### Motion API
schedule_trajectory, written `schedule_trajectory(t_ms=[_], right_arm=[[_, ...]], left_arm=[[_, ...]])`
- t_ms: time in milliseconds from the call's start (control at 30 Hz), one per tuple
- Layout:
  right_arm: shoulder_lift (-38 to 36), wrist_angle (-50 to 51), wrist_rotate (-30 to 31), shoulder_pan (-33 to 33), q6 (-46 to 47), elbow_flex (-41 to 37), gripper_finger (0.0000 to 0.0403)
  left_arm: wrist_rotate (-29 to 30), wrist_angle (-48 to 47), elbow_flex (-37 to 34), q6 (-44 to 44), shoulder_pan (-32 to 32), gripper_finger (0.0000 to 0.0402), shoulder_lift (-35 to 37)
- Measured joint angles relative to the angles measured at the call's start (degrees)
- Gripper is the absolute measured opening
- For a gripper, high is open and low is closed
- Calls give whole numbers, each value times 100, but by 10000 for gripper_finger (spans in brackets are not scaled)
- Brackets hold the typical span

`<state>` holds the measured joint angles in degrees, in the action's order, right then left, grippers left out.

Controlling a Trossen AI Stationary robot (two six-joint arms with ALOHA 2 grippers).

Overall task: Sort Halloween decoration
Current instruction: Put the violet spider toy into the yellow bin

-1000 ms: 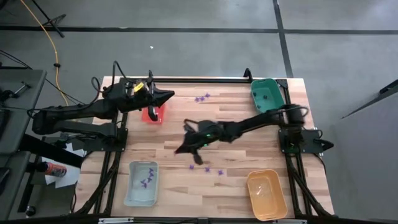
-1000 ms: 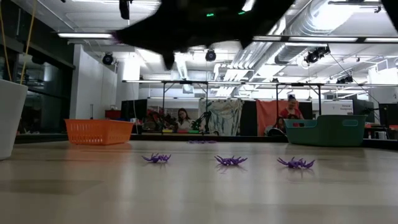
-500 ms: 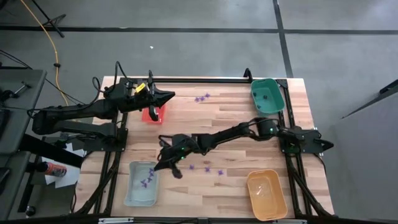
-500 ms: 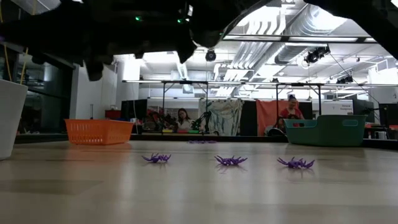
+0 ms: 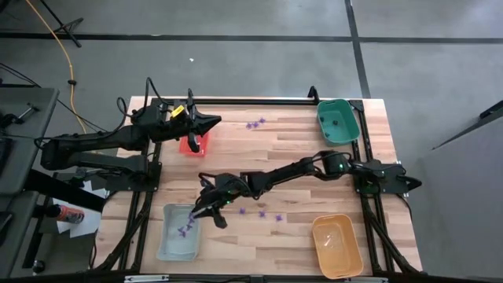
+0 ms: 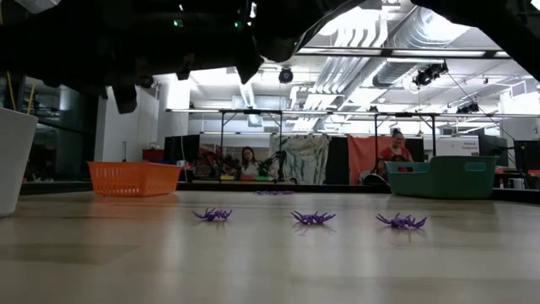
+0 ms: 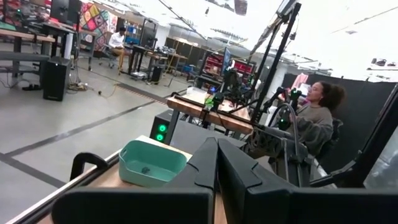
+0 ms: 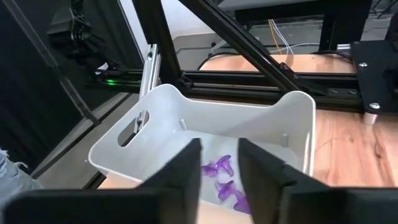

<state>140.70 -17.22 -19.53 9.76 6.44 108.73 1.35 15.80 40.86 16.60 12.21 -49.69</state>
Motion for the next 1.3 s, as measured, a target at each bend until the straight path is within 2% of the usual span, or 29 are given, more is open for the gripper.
schedule_trajectory(t_ms=[133,233,367,567,633,733,867,1000,1167,1300], right_arm=[[-22,37,-24,-2,-75,0,168],[-186,385,-67,-75,127,0,197],[-646,1604,-399,-333,-209,7,203],[-1504,4796,-462,-795,-1481,-24,195],[-1827,5575,-455,-953,-1705,-248,192],[-2454,6195,-443,-1153,-1821,-1147,187],[-3820,5682,-400,-1297,-1279,-3209,179],[-5471,4339,-36,-1264,247,-5452,172],[-7353,2010,991,-820,2599,-7559,170],[-8223,-137,2230,-515,3562,-8545,170]], left_arm=[[2,3,0,80,0,0,0],[11,7,0,83,0,0,0],[83,44,0,82,2,0,0],[115,38,0,79,2,0,-2],[193,53,0,64,2,0,0],[280,49,0,-28,4,0,0],[376,47,0,-70,5,0,0],[386,34,0,-77,6,0,0],[386,32,0,-221,6,0,0],[384,32,0,-227,11,0,0]])
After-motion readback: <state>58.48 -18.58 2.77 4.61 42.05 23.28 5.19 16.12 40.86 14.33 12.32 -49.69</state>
